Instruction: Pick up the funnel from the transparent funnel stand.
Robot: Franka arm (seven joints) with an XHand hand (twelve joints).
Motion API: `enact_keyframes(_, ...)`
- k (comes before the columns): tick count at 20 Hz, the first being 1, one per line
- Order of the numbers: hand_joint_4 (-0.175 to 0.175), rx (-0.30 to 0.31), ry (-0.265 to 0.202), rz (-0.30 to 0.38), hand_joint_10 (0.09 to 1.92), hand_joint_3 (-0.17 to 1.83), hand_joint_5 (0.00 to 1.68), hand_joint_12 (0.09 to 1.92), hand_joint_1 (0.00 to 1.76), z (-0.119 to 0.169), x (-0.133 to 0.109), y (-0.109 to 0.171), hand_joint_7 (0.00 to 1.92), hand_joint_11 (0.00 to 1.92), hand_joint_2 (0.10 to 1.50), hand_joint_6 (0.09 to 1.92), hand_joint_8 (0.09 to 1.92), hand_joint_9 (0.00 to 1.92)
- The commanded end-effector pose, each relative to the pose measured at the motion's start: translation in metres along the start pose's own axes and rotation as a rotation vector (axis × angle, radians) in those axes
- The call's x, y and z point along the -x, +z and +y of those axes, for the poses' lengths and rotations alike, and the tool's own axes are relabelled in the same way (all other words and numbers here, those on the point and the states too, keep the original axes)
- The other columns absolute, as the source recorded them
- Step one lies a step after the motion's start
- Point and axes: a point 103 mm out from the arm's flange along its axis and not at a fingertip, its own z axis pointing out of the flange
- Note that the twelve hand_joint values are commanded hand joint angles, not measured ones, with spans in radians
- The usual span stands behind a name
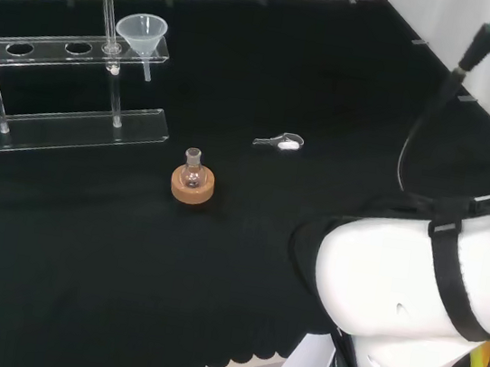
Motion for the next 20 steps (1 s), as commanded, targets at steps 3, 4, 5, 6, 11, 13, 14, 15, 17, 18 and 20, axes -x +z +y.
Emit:
enact_keyframes(3, 0.017, -0.013, -0.076, 0.008, 0.09, 0.05, 0.0, 0.09, 0.34, 0.051, -0.042, 0.008, 0.0, 0.0, 0.61, 0.09, 0.09, 0.0)
enact_keyframes(4, 0.016, -0.011, -0.079, 0.008, 0.09, 0.05, 0.0, 0.09, 0.35, 0.057, -0.045, 0.01, 0.0, 0.0, 0.61, 0.09, 0.09, 0.0)
enact_keyframes(5, 0.016, -0.006, -0.082, 0.008, 0.09, 0.05, 0.0, 0.09, 0.35, 0.061, -0.048, 0.012, 0.0, 0.0, 0.61, 0.09, 0.09, 0.0)
enact_keyframes(6, 0.014, -0.01, -0.084, 0.012, 0.09, 0.05, 0.0, 0.09, 0.35, 0.067, -0.051, 0.014, 0.0, 0.0, 0.62, 0.09, 0.09, 0.0)
enact_keyframes(11, 0.01, -0.03, -0.086, 0.029, 0.09, 0.05, 0.0, 0.09, 0.36, 0.096, -0.065, 0.027, 0.0, 0.0, 0.62, 0.09, 0.09, 0.0)
enact_keyframes(13, 0.009, -0.045, -0.08, 0.035, 0.09, 0.05, 0.0, 0.09, 0.36, 0.11, -0.07, 0.035, 0.0, 0.0, 0.62, 0.09, 0.09, 0.0)
enact_keyframes(14, 0.009, -0.054, -0.076, 0.039, 0.09, 0.05, 0.0, 0.09, 0.36, 0.117, -0.072, 0.038, 0.0, 0.0, 0.62, 0.09, 0.09, 0.0)
enact_keyframes(15, 0.008, -0.061, -0.071, 0.041, 0.09, 0.05, 0.0, 0.09, 0.36, 0.126, -0.074, 0.042, 0.0, 0.0, 0.62, 0.09, 0.09, 0.0)
enact_keyframes(17, 0.007, -0.071, -0.056, 0.04, 0.09, 0.05, 0.0, 0.09, 0.39, 0.143, -0.08, 0.049, 0.0, 0.0, 0.64, 0.09, 0.09, 0.0)
enact_keyframes(18, 0.006, -0.069, -0.052, 0.034, 0.09, 0.06, 0.0, 0.09, 0.41, 0.15, -0.084, 0.051, 0.0, 0.0, 0.65, 0.09, 0.09, 0.0)
enact_keyframes(20, 0.005, -0.072, -0.041, 0.03, 0.09, 0.06, 0.0, 0.09, 0.42, 0.162, -0.091, 0.055, 0.0, 0.0, 0.66, 0.09, 0.09, 0.0)
